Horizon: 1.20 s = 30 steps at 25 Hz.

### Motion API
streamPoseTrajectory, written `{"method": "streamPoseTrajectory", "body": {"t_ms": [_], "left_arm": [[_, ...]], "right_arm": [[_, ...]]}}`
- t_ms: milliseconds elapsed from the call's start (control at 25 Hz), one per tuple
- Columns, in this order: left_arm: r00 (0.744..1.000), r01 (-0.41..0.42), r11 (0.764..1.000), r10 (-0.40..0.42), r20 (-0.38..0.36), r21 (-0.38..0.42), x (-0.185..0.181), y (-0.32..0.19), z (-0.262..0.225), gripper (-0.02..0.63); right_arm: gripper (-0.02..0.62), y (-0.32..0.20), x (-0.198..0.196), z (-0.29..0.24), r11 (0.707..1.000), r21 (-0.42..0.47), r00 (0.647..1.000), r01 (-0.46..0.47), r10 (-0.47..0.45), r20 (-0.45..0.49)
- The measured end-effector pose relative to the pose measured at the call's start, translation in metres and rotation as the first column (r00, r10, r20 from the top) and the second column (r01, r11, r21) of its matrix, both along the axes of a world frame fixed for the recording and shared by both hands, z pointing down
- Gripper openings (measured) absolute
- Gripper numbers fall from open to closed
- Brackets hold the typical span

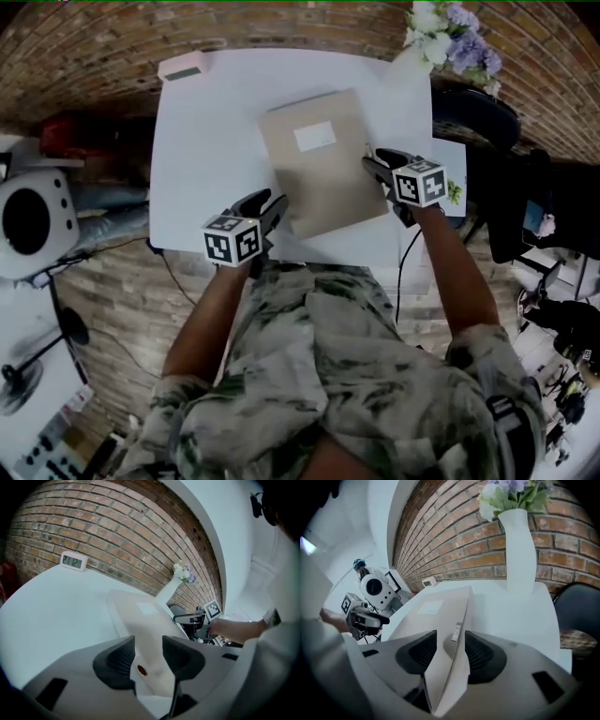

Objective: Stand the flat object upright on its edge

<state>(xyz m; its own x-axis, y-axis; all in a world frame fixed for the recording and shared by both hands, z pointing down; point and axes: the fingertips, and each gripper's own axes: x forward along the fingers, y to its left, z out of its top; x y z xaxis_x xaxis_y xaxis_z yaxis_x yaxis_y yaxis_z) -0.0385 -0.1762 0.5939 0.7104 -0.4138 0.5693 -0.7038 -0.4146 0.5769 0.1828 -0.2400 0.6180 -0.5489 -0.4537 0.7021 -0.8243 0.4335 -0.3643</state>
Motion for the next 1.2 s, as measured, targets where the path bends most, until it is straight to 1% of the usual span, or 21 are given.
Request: {"method": "streamPoseTrajectory", "body": {"t_ms": [240,360,480,560,680,880,1120,1200], "left_arm": [[1.0,0.001,0.995,-0.004,-0.029,-0.098,0.006,-0.018,0.031,0.199],[0.999,-0.01,0.989,0.002,-0.054,-0.147,0.009,-0.021,0.043,0.206],[0.997,-0.029,0.983,0.016,-0.073,-0.18,0.015,-0.023,0.049,0.207],[0.997,-0.025,0.98,0.01,-0.074,-0.199,0.017,-0.024,0.053,0.209],[0.998,-0.01,0.976,-0.004,-0.067,-0.216,0.014,-0.027,0.058,0.209],[0.995,-0.006,0.967,-0.019,-0.097,-0.257,0.014,-0.029,0.06,0.207],[0.996,0.025,0.969,-0.046,-0.082,-0.246,0.009,-0.032,0.057,0.185],[0.996,0.022,0.969,-0.042,-0.077,-0.246,0.006,-0.032,0.055,0.183]], "right_arm": [[0.2,-0.013,0.001,0.016,0.997,-0.074,0.996,-0.03,0.036,0.084],[0.198,-0.013,-0.001,0.019,0.993,-0.115,0.991,-0.022,0.037,0.131],[0.189,-0.014,-0.002,0.02,0.988,-0.152,0.982,-0.005,0.033,0.184],[0.189,-0.015,-0.002,0.021,0.985,-0.174,0.978,0.0,0.036,0.204],[0.186,-0.015,-0.003,0.022,0.982,-0.187,0.977,-0.002,0.042,0.21],[0.172,-0.015,-0.002,0.021,0.98,-0.199,0.975,-0.018,0.061,0.212],[0.155,-0.012,-0.005,0.016,0.977,-0.211,0.977,-0.027,0.07,0.202],[0.15,-0.01,-0.007,0.011,0.978,-0.205,0.975,-0.033,0.077,0.209]]}}
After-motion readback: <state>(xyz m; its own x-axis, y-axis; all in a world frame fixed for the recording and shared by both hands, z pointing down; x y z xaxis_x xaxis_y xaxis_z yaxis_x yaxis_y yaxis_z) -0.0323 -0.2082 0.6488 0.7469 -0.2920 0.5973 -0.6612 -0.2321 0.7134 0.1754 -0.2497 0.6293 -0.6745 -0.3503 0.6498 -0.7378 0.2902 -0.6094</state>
